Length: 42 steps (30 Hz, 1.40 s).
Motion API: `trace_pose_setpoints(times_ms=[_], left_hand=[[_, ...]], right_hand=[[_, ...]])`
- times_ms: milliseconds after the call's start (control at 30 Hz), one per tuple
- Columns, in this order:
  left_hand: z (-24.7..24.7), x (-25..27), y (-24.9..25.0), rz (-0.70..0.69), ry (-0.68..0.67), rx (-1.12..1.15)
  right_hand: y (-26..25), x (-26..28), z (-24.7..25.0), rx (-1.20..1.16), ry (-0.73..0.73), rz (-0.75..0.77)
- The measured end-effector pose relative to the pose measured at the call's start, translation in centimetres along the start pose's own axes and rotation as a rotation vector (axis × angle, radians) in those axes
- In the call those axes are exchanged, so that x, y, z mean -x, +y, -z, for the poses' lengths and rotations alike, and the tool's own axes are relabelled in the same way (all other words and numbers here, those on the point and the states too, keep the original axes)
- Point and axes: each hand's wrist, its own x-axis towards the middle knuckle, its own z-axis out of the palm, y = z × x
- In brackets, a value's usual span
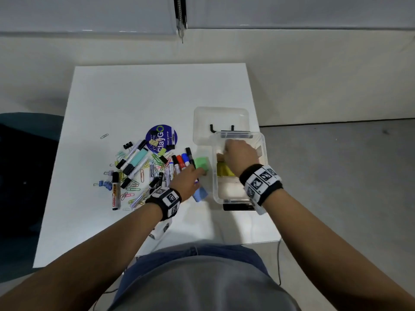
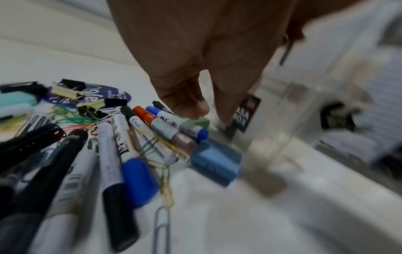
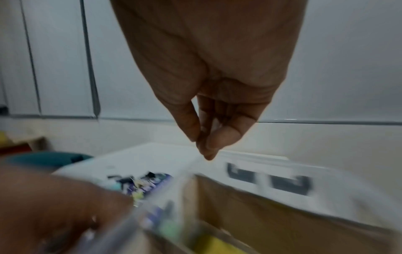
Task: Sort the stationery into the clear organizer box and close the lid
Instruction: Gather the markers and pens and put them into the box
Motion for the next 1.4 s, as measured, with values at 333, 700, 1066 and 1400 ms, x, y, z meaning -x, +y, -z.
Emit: trace_pose_setpoints(times_ms=[333,700,1066,1400], left_hand=[[-1.9,2.8,-3.1,-0.142,-0.026,-0.315],[2.2,5.0,-6.8,0.141,0.185,0.104],[6.6,2.0,-0.8,0.060,0.323,0.707],[5.3,-0.4,5.0,0.134,0.364,0.746]], right_hand=[[-10.0,-3.9,-8.1,-0.106,-0.327,-0.202],[-9.5,-3.7,-9.3,-0.052,-0.349,-0.249],[-1.5,-0.2,1.0,-0.582,0.026,-0.107],[1.9,1.1,-5.2,-0.418,-0.015,-0.290]])
